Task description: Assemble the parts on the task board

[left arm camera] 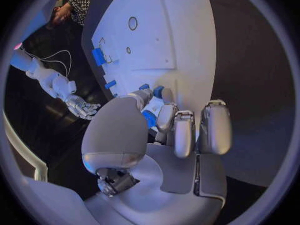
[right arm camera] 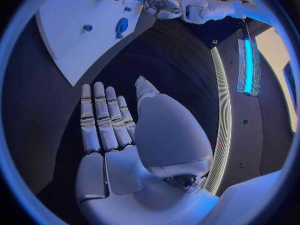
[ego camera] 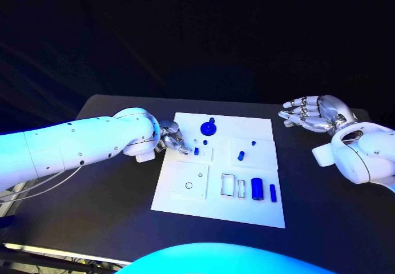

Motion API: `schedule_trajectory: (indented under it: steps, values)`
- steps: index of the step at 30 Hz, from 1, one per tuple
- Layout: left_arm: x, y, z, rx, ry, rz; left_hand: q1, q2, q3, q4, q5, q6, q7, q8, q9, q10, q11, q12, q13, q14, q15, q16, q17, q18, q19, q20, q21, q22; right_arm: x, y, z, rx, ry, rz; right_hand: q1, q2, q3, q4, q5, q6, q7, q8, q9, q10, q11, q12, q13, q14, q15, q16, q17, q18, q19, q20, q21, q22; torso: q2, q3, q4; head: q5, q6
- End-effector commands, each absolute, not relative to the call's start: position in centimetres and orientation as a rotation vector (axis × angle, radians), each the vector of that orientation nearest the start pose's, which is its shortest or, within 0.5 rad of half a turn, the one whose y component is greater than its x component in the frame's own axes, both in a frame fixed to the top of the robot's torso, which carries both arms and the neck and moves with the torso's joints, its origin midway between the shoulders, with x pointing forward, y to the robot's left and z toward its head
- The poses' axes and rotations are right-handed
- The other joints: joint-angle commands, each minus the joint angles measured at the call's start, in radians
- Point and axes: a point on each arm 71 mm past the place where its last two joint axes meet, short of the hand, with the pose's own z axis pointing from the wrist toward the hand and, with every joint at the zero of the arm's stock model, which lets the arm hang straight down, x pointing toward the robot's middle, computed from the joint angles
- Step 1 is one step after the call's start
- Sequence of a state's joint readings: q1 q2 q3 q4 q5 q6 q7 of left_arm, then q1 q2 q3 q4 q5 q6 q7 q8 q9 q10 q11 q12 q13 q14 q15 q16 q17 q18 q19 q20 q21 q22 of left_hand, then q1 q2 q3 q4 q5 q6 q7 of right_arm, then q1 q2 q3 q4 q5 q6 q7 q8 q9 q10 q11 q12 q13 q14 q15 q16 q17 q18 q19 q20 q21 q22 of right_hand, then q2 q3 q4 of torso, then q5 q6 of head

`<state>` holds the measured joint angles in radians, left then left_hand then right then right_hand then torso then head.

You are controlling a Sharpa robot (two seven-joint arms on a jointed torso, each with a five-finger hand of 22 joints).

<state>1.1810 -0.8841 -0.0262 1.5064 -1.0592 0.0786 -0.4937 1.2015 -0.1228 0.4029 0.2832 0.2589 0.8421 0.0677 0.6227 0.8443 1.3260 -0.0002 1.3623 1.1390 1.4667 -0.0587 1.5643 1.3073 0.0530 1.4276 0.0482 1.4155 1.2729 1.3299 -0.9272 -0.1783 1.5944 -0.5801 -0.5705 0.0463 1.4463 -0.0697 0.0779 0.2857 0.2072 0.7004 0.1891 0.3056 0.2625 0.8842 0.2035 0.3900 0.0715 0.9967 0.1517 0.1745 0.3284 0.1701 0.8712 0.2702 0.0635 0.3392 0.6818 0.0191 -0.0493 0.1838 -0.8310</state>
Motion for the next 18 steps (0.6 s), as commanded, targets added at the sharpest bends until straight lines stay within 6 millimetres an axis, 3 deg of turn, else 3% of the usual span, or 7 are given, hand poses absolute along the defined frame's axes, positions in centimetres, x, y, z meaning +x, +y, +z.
schedule_trajectory:
  steps: [1,4,7,9,12,18]
  values:
    - [47.4,24.15,-23.2,-0.308,2.313,-0.427,0.035,0.012,0.016,-0.005,0.003,0.008,-0.002,0.008,-0.001,0.005,-0.006,0.006,0.003,0.104,-0.005,0.006,0.263,0.011,0.001,-0.003,-0.002,0.003,48.23,-24.04,-16.6,0.668,1.575,0.958,-0.001,0.005,-0.003,-0.003,-0.004,0.001,0.081,0.004,-0.001,-0.002,0.0,0.005,-0.002,0.007,0.003,-0.007,-0.001,0.012,-0.007,-0.002,-0.002,-0.001,0.0,-0.0003,0.0,0.0,-0.001]
    - [47.41,24.15,-23.21,-0.326,2.314,-0.441,0.105,0.032,0.063,-0.028,0.005,0.004,-0.008,0.011,-0.002,0.011,-0.011,0.008,0.008,0.104,-0.008,0.007,0.263,0.011,0.002,-0.006,-0.001,0.005,48.24,-24.04,-16.6,0.668,1.575,0.958,-0.002,0.006,-0.004,-0.003,-0.004,0.002,0.081,0.004,-0.002,-0.002,-0.001,0.006,-0.003,0.008,0.003,-0.008,-0.003,0.013,-0.008,-0.002,-0.001,-0.005,0.0,-0.0003,0.0,0.0,-0.001]
    - [47.41,24.15,-23.21,-0.345,2.314,-0.455,0.145,0.031,0.127,-0.047,0.007,-0.007,-0.003,0.014,-0.001,0.012,-0.008,0.006,0.008,0.104,-0.007,0.007,0.263,0.011,0.003,-0.007,-0.001,0.007,48.24,-24.03,-16.61,0.667,1.575,0.958,-0.002,0.006,-0.004,-0.003,-0.004,0.002,0.081,0.004,-0.002,-0.002,-0.001,0.006,-0.003,0.008,0.003,-0.008,-0.003,0.013,-0.008,-0.002,-0.001,-0.005,0.0,-0.0002,0.0002,0.001,-0.001]
    - [47.42,24.14,-23.21,-0.356,2.312,-0.463,0.15,0.016,0.189,-0.058,0.007,-0.012,0.002,0.023,0.004,0.014,-0.004,0.005,0.007,0.104,-0.003,0.007,0.263,0.01,0.004,-0.005,0.0,0.009,48.25,-24.03,-16.61,0.667,1.575,0.958,-0.002,0.006,-0.004,-0.003,-0.004,0.002,0.081,0.004,-0.002,-0.002,-0.001,0.006,-0.003,0.008,0.003,-0.008,-0.003,0.013,-0.008,-0.002,-0.001,-0.005,0.0,-0.0001,0.0005,0.0,-0.001]
    - [47.43,24.12,-23.19,-0.369,2.309,-0.475,0.144,0.002,0.23,-0.066,0.006,-0.013,0.003,0.032,0.009,0.017,-0.003,0.006,0.009,0.104,-0.002,0.006,0.262,0.01,0.004,-0.003,0.001,0.011,48.25,-24.05,-16.63,0.668,1.575,0.958,-0.002,0.006,-0.004,-0.003,-0.004,0.002,0.081,0.004,-0.002,-0.002,-0.001,0.006,-0.003,0.008,0.003,-0.008,-0.003,0.013,-0.008,-0.002,-0.001,-0.005,0.0,-0.0006,0.0008,0.0,-0.001]
    - [47.47,24.04,-23.15,-0.382,2.304,-0.49,0.133,-0.01,0.268,-0.077,0.006,-0.015,0.004,0.041,0.014,0.019,-0.003,0.006,0.008,0.103,-0.002,0.005,0.26,0.01,0.004,-0.002,0.0,0.01,48.29,-24.08,-16.68,0.67,1.578,0.955,-0.003,0.008,-0.004,-0.002,-0.003,0.002,0.081,0.005,-0.003,-0.002,0.0,0.006,-0.004,0.008,0.003,-0.009,-0.004,0.012,-0.01,-0.001,-0.002,-0.008,0.0,-0.0016,0.0011,-0.002,-0.001]
